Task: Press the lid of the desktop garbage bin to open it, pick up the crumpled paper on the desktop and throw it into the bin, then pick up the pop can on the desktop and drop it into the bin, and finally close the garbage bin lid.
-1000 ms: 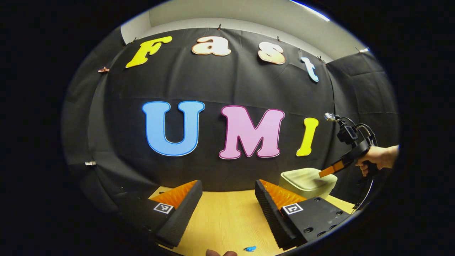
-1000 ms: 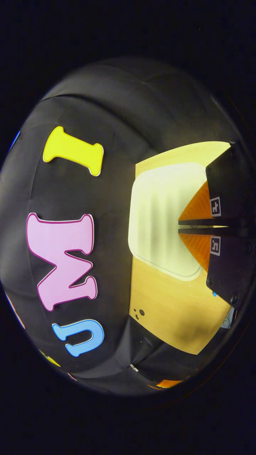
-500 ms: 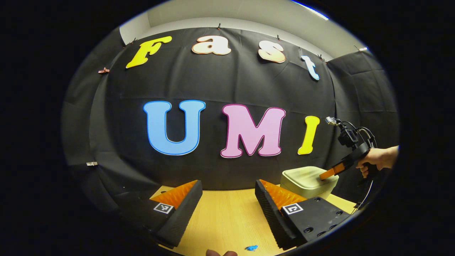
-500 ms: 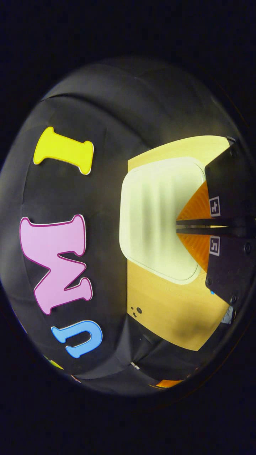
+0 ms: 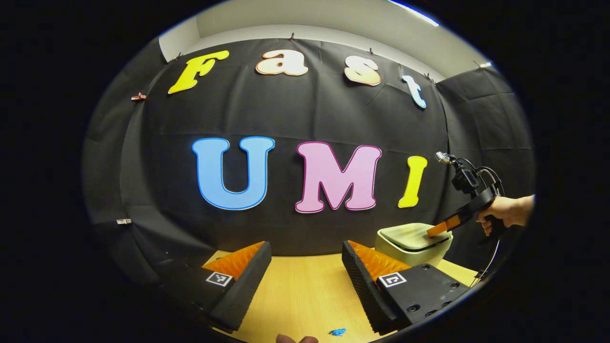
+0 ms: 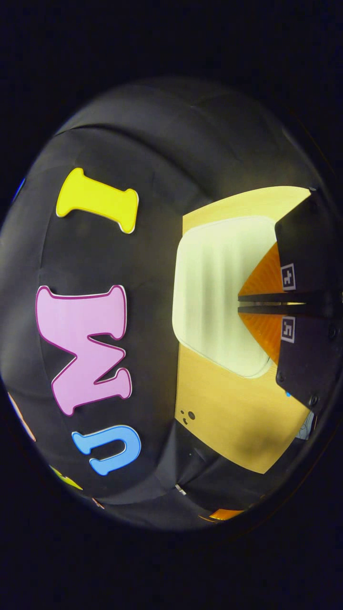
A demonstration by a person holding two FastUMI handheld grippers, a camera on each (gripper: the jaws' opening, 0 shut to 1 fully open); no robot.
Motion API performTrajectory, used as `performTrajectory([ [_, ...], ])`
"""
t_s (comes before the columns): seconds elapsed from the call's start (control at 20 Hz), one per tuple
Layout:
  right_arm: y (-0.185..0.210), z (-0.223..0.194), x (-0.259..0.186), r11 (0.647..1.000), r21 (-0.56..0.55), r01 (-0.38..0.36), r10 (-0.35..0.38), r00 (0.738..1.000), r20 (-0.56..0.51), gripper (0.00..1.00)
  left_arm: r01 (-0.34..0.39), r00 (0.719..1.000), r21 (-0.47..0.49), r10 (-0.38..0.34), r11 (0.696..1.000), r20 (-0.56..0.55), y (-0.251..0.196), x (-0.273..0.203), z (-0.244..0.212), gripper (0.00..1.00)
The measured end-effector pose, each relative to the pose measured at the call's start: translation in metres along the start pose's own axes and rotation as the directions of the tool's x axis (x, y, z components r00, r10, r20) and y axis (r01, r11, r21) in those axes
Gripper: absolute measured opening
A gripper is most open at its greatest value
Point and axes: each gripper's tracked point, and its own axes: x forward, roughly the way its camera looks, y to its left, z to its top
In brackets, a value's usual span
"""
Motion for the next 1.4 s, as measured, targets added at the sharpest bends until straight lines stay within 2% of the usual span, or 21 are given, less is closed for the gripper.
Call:
performTrajectory([
  [0.3,0.007,0.039,-0.02,1.0,-0.007,-0.013,0.013,0.996,0.089,0.05,0.005,1.0,0.003,-0.005,1.0,0.007,-0.003,0.0,0.001,0.95],
  [0.55,0.014,0.072,-0.049,1.0,0.003,-0.015,0.014,0.982,0.187,0.05,0.011,1.0,0.001,-0.011,1.0,0.004,-0.005,0.0,0.002,0.96],
  [0.6,0.015,0.078,-0.055,1.0,0.007,-0.019,0.017,0.979,0.204,0.02,0.012,1.0,0.002,-0.012,1.0,0.004,-0.005,0.0,0.002,0.95],
  [0.8,0.018,0.091,-0.072,0.999,0.016,-0.029,0.023,0.966,0.258,0.05,0.01,1.0,0.006,-0.01,1.0,0.006,-0.005,-0.001,0.0,0.96],
  [1.05,0.02,0.087,-0.087,1.0,-0.009,-0.015,0.017,0.957,0.291,0.06,0.011,1.0,0.012,-0.011,1.0,0.002,-0.005,-0.002,0.0,0.96],
  [1.3,0.035,0.063,-0.092,0.997,-0.005,-0.077,0.075,0.959,0.272,0.05,0.012,1.0,0.007,-0.011,1.0,-0.012,-0.007,-0.002,-0.007,0.96],
  [1.4,0.039,0.053,-0.095,0.997,-0.011,-0.083,0.083,0.959,0.272,0.11,0.012,1.0,-0.009,-0.013,1.0,-0.017,-0.009,-0.004,-0.011,0.96],
])
